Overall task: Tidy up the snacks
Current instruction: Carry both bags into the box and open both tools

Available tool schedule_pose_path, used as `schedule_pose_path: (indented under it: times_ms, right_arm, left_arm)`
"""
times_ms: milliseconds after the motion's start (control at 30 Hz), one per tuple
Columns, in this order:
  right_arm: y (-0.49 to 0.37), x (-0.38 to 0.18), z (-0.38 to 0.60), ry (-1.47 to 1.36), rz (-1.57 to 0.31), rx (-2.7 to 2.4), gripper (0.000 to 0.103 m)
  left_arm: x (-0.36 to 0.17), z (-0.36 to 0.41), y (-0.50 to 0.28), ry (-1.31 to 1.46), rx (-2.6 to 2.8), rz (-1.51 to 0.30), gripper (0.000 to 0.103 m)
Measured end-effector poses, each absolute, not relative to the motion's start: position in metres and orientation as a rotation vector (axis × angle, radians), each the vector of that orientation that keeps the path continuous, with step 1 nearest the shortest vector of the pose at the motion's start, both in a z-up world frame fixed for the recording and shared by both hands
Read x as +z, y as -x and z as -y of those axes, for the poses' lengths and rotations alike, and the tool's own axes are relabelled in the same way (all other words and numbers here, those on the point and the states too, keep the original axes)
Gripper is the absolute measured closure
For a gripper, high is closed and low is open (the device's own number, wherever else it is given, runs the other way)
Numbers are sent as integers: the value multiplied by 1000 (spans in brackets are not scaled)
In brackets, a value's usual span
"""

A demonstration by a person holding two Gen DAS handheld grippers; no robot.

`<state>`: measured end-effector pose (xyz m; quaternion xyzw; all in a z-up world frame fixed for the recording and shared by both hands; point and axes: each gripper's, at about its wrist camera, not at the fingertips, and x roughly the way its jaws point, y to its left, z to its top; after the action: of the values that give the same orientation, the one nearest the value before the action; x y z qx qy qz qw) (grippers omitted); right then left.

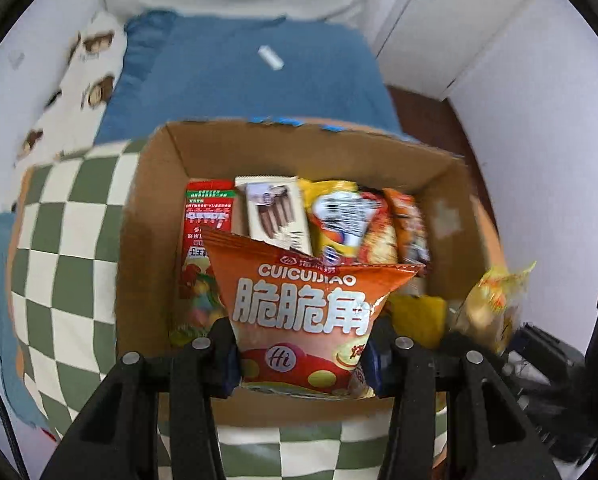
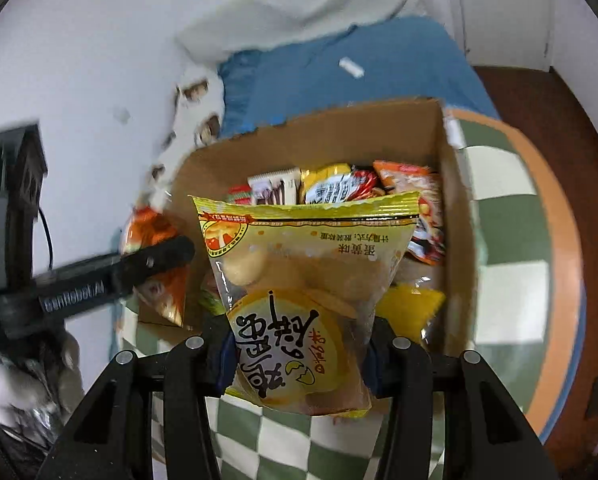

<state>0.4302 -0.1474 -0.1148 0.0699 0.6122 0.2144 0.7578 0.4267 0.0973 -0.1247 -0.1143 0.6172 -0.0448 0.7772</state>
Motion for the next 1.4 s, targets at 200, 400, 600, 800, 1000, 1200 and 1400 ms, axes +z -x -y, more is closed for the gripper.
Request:
schedule_pose_path:
  times_ms: [200,400,600,800,1000,1200,1400]
  right_arm:
    - [-458,-168,120,-119,-1449,452,52]
    - [-472,-205,111,-92,-1551,428,21]
    - [-473,-205,108,-48,-1555,394,7]
    - [-471,-196,111,-40,-1534,363,6]
    - [-457,-170,127,-22,-1490,319,6]
    - [-440,-153,135,-4,-1442,296,6]
    - [-415,-121,137,35,-1342,285,6]
  left_arm:
    - [-174,-102,-461,256,-77,-1457,59]
    - [-213,-100,-477,292,-96,-1571,56]
    - [-212,-102,-476,284,-100,-1545,8]
    - [-197,-111,-464,280,-73,-1484,8]
    - [-171,-119,-426,217,-6,-1386,8]
    - [-149,-127,-394,177,34,-1298,8]
    - [-116,-119,-367,120,51,-1175,8]
